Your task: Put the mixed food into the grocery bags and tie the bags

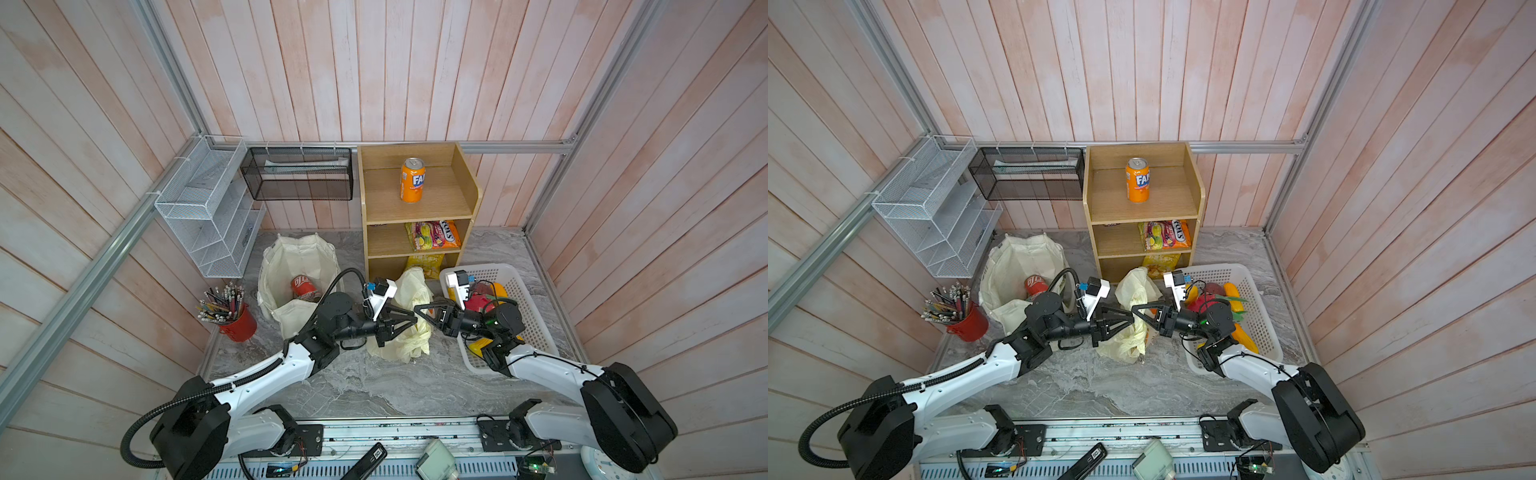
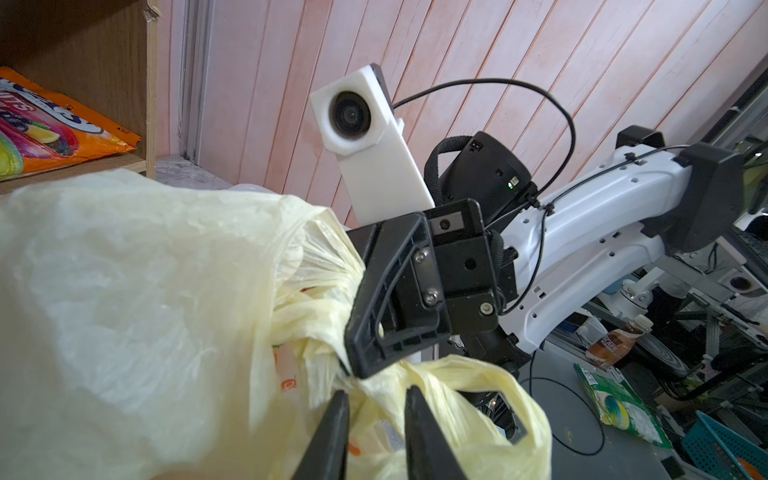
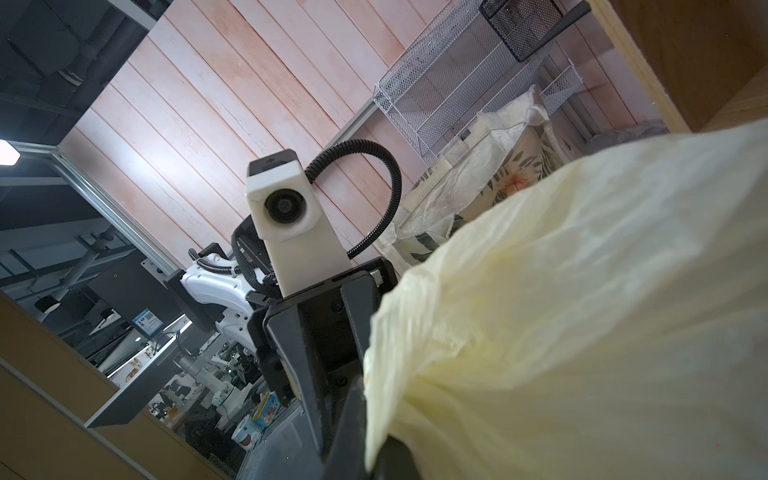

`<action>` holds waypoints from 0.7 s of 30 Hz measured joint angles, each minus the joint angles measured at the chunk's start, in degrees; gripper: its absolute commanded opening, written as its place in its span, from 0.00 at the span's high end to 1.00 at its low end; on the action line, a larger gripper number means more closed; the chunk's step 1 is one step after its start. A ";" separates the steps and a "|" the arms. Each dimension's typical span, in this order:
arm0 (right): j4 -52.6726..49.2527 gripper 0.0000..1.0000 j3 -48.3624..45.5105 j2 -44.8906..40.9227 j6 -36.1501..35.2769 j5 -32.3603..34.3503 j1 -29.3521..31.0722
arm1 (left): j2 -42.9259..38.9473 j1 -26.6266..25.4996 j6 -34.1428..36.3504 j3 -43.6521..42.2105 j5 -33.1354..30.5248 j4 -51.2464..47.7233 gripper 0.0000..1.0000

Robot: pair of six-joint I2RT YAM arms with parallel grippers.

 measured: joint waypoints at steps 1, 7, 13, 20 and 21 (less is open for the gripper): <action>0.00 1.00 0.00 -0.02 0.00 0.00 -0.04 | -0.02 -0.02 0.04 0.00 -0.63 0.11 0.71; 0.02 1.00 0.00 -0.44 0.00 0.00 -0.28 | -2.67 -0.02 0.57 -1.62 -6.23 0.31 0.67; 0.00 1.00 0.00 -0.70 0.00 0.00 -0.31 | -3.41 -0.04 1.01 -1.90 -7.32 0.59 0.66; 0.02 1.00 0.00 -0.70 0.00 0.00 -0.31 | -0.72 -0.04 0.90 -1.90 -4.76 1.29 0.67; 0.02 1.00 0.00 -0.70 0.00 0.00 -0.31 | -0.31 -0.04 0.90 -1.88 -4.37 1.51 0.67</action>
